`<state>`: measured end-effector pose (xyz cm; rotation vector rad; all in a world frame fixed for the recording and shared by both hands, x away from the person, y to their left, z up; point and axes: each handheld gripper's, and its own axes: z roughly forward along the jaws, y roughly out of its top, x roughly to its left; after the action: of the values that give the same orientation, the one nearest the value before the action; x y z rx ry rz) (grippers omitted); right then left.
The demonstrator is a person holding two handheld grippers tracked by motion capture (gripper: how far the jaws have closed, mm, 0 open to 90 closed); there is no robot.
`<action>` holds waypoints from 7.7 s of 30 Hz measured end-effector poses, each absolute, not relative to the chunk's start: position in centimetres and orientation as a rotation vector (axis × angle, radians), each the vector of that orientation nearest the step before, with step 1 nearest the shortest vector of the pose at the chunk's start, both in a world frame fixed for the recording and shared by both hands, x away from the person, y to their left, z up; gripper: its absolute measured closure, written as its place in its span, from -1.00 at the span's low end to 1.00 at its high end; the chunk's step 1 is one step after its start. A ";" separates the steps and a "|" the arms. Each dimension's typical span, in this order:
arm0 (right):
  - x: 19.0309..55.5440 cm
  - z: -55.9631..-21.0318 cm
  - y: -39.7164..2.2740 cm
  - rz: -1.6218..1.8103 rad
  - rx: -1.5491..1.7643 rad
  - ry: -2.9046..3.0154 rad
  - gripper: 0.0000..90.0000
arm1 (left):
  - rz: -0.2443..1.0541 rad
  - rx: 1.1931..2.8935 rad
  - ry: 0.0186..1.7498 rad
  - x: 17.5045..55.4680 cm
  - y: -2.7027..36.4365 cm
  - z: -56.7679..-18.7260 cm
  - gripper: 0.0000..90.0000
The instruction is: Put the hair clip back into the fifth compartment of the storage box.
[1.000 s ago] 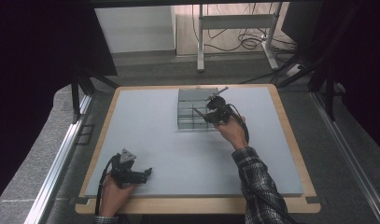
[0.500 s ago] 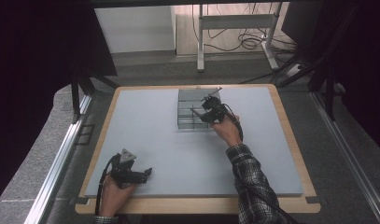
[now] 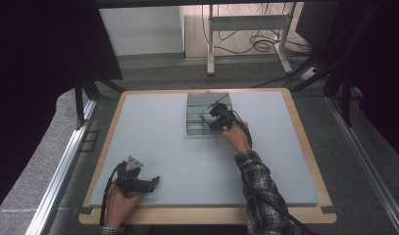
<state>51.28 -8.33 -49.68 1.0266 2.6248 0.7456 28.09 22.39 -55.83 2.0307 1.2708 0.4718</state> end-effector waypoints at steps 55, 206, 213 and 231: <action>48.8 -46.2 -9.8 0.848 0.984 2.564 0.14 | 0.474 2.034 1.270 28.1 22.4 -55.8 -1.00; 35.5 -47.3 -23.7 0.858 1.004 2.475 -0.91 | 0.481 2.029 1.271 28.0 22.4 -55.8 -1.00; 34.9 -47.5 -24.8 0.855 1.032 2.467 -0.92 | 0.481 2.029 1.271 28.0 22.4 -55.8 -1.00; 33.6 -49.6 -27.9 0.821 1.094 2.434 -0.92 | 0.482 2.028 1.271 28.0 22.4 -55.9 -1.00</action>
<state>33.63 -27.86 -49.65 1.0944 2.4335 0.8213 28.01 22.37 -55.85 2.0285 1.2713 0.4820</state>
